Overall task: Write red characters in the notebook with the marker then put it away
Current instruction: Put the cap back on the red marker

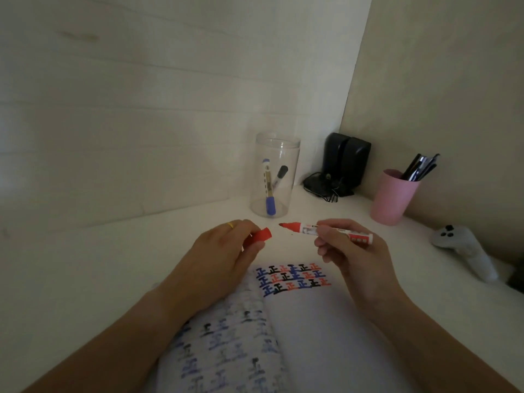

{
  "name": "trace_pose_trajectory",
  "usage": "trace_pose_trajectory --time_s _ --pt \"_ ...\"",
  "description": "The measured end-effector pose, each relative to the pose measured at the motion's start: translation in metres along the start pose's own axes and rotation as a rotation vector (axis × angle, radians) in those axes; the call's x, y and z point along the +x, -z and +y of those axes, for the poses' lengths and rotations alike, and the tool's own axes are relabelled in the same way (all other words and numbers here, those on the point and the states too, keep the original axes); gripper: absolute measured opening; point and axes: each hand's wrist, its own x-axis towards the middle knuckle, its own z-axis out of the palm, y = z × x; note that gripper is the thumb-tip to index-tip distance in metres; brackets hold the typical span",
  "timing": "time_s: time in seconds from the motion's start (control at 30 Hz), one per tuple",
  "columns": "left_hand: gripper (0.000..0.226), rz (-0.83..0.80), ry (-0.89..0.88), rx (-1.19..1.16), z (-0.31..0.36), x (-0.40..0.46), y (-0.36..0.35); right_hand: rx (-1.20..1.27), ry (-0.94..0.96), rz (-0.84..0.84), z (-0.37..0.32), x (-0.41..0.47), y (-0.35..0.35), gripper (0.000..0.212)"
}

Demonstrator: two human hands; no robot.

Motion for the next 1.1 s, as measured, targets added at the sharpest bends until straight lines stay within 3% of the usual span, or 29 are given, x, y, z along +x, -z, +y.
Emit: trace_pose_trajectory --time_s 0.33,0.5,0.67,1.1 --pt "0.028 -0.033 -0.047 -0.014 0.003 0.001 0.003 -0.085 -0.05 -0.116 -0.001 -0.005 -0.004 0.011" --pt "0.033 -0.065 -0.104 -0.08 0.007 0.0 0.008 -0.056 -0.088 -0.214 -0.006 -0.009 -0.006 0.028" --pt "0.04 -0.078 -0.115 -0.178 0.012 -0.004 0.011 -0.044 -0.067 -0.275 -0.016 -0.012 -0.003 0.028" --pt "0.031 0.071 -0.196 -0.255 0.025 -0.012 0.015 0.055 0.078 -0.333 -0.025 -0.02 -0.005 0.021"
